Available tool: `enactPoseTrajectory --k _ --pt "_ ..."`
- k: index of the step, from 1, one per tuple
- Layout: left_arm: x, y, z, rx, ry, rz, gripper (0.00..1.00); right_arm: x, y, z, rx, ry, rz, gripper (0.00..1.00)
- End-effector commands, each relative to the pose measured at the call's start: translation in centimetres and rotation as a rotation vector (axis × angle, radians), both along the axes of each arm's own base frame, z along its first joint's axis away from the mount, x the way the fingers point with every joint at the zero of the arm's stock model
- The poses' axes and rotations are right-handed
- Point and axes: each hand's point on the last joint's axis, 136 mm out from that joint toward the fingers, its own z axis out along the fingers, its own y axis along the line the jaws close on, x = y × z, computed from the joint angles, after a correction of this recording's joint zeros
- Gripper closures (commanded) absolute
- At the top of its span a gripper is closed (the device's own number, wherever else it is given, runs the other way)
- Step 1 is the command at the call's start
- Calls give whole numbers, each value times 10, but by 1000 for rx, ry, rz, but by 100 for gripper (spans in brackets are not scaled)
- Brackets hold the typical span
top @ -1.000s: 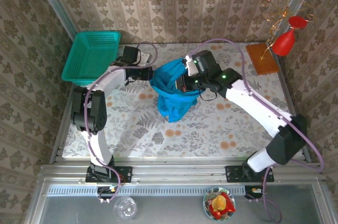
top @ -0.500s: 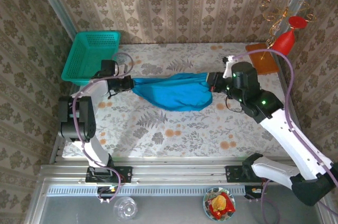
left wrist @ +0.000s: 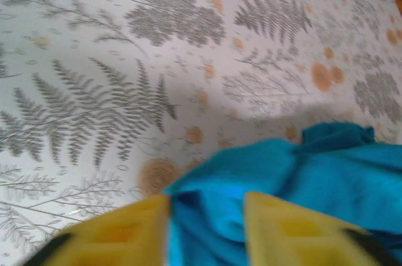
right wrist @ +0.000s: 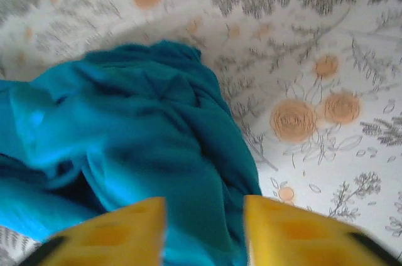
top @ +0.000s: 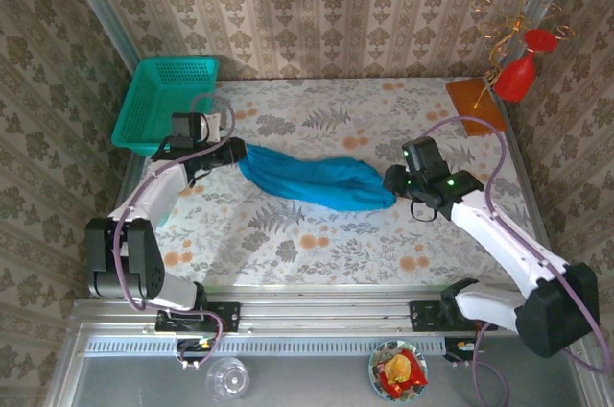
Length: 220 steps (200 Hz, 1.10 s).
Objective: Fold the inside-out t-shirt
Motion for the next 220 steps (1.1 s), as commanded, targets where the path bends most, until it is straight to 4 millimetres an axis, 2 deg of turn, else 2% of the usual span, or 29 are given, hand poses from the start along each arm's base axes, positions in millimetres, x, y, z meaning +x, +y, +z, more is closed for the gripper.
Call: enactPoseTrajectory --k 1,34,57,71,75,91,123,139,162,191,204,215,220 --pt "-12 -19 20 23 -30 -110 49 -5 4 -6 4 45 39 46" --pt "-11 -55 36 98 -96 -273 40 4 15 -5 36 49 65 38" --pt "-16 -100 34 129 -107 -446 39 6 26 -19 62 107 95 37" --pt "-26 -130 31 172 -122 -573 39 2 28 -29 67 150 94 37" --pt "-35 -145 30 186 -129 -631 39 1 29 -31 70 160 97 37" --pt "-60 -180 27 225 -172 -808 39 -8 29 -35 75 181 93 37" --pt "-100 -226 16 240 -203 -1049 37 -33 31 -42 111 222 91 37" --pt "-108 -239 6 246 -191 -1104 35 -49 33 -50 112 258 95 37" --pt "-107 -252 -12 273 -164 -1132 34 -69 35 -70 99 311 96 36" --pt "-100 -261 -36 291 -116 -1150 33 -77 40 -92 112 344 93 40" --pt "-98 -263 -46 298 -92 -1159 34 -76 40 -96 107 350 94 50" --pt "-94 -264 -55 315 -75 -1156 38 -72 41 -93 100 338 95 67" --pt "-92 -264 -59 325 -67 -1153 44 -69 41 -91 96 327 95 74"
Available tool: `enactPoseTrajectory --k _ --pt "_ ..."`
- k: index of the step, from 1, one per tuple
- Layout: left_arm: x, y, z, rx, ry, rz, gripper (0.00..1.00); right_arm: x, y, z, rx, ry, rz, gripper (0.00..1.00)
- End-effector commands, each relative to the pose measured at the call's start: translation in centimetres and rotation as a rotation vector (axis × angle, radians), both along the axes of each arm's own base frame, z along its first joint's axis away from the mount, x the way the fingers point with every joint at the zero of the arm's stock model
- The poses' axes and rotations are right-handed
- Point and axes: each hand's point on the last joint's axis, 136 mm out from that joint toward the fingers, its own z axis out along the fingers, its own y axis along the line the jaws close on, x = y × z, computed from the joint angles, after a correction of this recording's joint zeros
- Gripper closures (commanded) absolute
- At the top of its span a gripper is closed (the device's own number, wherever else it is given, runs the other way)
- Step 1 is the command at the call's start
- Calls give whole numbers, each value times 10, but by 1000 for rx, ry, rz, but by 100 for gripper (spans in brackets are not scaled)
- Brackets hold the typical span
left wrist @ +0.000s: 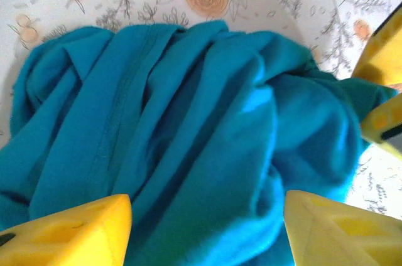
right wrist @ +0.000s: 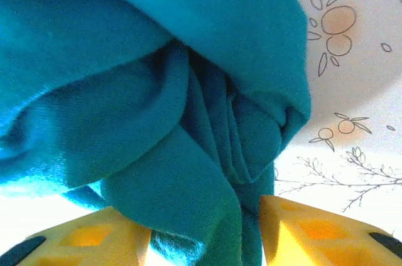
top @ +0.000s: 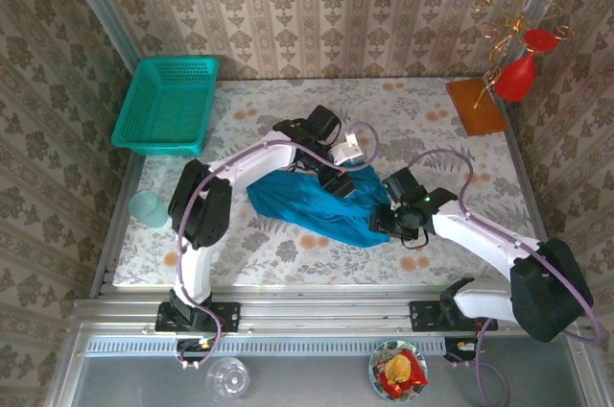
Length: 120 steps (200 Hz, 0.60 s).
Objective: Fold the inside-out t-shirt
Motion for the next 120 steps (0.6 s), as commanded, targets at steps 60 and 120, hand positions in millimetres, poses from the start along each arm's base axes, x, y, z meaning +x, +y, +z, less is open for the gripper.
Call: enactPoseTrajectory --k 60,120 --pt "67 41 39 -72 -77 285 100 53 -8 68 -77 -224 1 100" --pt "104 178 117 -322 -24 743 100 90 -37 152 -189 -399 6 100"
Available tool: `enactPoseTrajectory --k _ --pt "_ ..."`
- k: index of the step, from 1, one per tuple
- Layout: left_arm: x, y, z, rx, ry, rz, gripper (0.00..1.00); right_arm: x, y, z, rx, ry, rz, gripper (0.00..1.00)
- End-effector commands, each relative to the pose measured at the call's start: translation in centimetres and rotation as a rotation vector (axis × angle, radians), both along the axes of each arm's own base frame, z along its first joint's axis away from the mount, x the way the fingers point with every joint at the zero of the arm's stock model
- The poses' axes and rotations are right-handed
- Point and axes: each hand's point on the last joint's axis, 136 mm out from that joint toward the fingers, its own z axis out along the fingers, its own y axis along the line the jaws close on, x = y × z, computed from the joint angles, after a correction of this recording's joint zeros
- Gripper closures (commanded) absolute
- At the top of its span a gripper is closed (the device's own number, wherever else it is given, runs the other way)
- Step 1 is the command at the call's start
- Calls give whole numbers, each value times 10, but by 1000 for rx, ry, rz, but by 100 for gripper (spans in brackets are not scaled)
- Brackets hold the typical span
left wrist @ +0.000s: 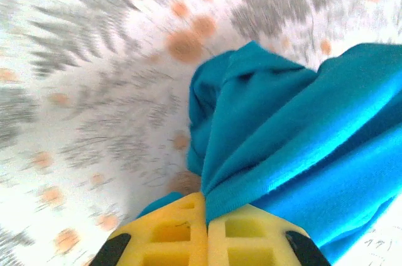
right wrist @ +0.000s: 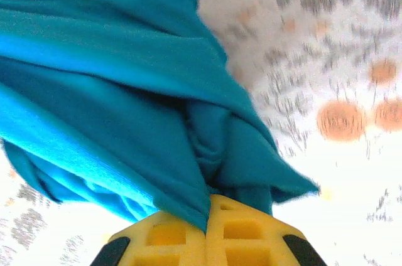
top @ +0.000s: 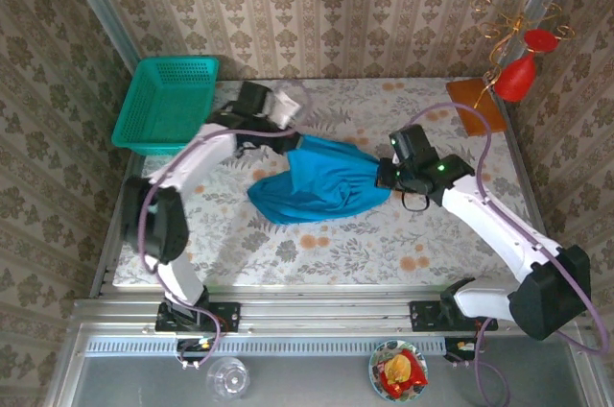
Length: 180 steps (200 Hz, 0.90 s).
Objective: Fold the inside-out t-shirt
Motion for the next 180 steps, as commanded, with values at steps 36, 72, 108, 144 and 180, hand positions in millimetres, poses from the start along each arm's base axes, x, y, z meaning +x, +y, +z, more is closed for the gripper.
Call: enactPoseTrajectory --k 36,72,108,144,180 --pt "-6 110 37 -230 83 361 100 -2 -46 38 -145 -61 -54 100" --pt "-36 117 17 -236 154 402 100 -9 -29 32 -61 -47 20 100" --pt "-59 128 -44 -142 296 493 100 -21 -31 -18 -81 132 -8 52" --pt "-67 125 -61 -113 342 485 96 -27 -4 -33 43 142 25 50" --pt "-65 117 -59 -103 335 454 94 -23 75 -38 220 140 196 40"
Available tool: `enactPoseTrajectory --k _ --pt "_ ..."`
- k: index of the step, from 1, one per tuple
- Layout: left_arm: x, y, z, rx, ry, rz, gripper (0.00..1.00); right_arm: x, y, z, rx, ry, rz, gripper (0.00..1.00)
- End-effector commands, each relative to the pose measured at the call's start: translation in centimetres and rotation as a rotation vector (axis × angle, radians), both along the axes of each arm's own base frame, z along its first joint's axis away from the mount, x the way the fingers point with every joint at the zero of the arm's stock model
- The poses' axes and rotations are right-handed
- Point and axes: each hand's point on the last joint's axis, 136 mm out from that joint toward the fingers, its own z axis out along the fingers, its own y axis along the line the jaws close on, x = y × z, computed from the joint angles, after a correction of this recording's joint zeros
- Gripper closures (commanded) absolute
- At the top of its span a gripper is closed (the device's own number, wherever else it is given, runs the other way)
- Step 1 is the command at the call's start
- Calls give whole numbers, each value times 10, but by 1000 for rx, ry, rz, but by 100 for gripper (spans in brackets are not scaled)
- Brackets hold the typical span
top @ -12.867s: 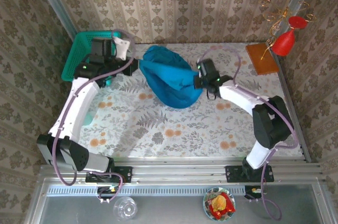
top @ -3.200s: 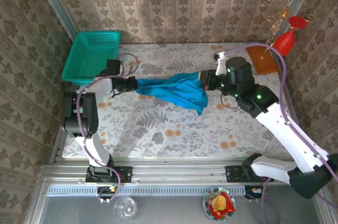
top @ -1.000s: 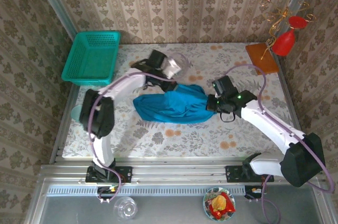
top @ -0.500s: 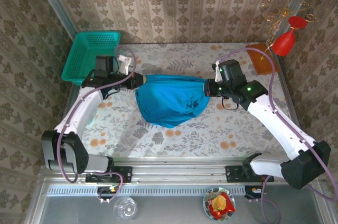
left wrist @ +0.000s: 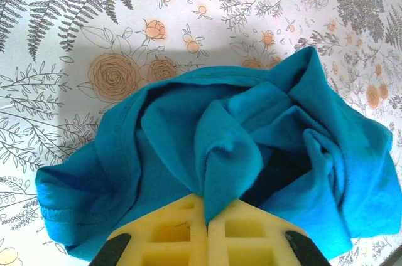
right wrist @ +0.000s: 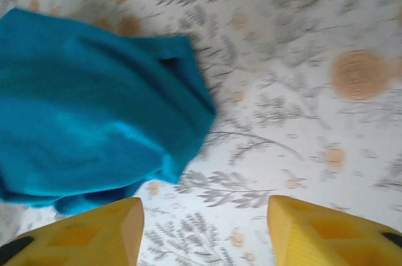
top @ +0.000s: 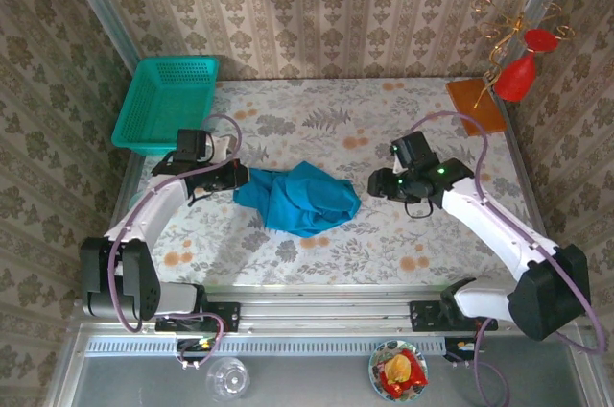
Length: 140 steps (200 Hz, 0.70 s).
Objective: Fold the inside-out t-shirt
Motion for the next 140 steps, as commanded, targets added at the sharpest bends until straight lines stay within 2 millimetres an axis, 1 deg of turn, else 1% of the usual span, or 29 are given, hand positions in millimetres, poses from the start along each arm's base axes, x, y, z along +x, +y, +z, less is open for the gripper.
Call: enactPoseTrajectory --k 1,6,9,11,13,23,38,46,57,62,68,72,79,83,88,100,101,102,105,112,125,140 --pt "4 -5 6 7 -8 -8 94 7 59 5 165 -13 100 40" --pt "4 -6 6 6 -6 -12 94 8 72 5 172 -13 127 39" --pt "4 -7 7 5 -8 -15 94 8 78 9 179 -24 144 39" --pt "4 -8 7 5 -8 -17 95 9 84 3 172 -10 155 39" --pt "4 -8 7 5 -8 -18 95 10 89 1 170 -8 166 38" --pt "4 -11 9 4 -13 -25 95 12 113 1 157 -14 226 38" --pt "4 -15 12 -2 -21 -34 97 19 140 -2 114 -15 290 37" --pt "4 -16 14 -1 -26 -36 97 25 150 -7 75 -13 306 37" --pt "4 -16 17 -1 -35 -37 98 36 158 -15 17 -12 306 37" --pt "5 -16 18 -1 -39 -37 98 35 160 -21 -11 14 315 37" --pt "6 -16 20 -1 -44 -37 99 38 165 -24 -25 24 327 37" --pt "6 -16 22 1 -50 -35 99 40 167 -26 -34 29 331 39" --pt "7 -16 26 -1 -58 -35 99 45 172 -26 -40 26 333 45" --pt "8 -16 28 -2 -65 -34 100 47 173 -25 -43 21 331 51" --pt "10 -16 32 -1 -76 -33 100 50 174 -24 -46 13 330 60" --pt "16 -15 46 -1 -110 -29 100 61 171 -11 -60 -30 313 84" --pt "17 -15 48 -1 -114 -29 100 62 170 -10 -63 -32 310 84" --pt "17 -15 49 -1 -118 -28 100 63 170 -8 -62 -38 310 87" --pt "20 -15 55 -1 -131 -27 100 67 168 -4 -65 -50 303 92" --pt "27 -13 71 -2 -169 -20 100 75 164 8 -70 -79 290 100" --pt "41 -7 107 -9 -247 -3 100 92 151 40 -69 -145 260 100" --pt "54 2 155 -21 -342 18 100 111 127 88 -75 -240 212 100"
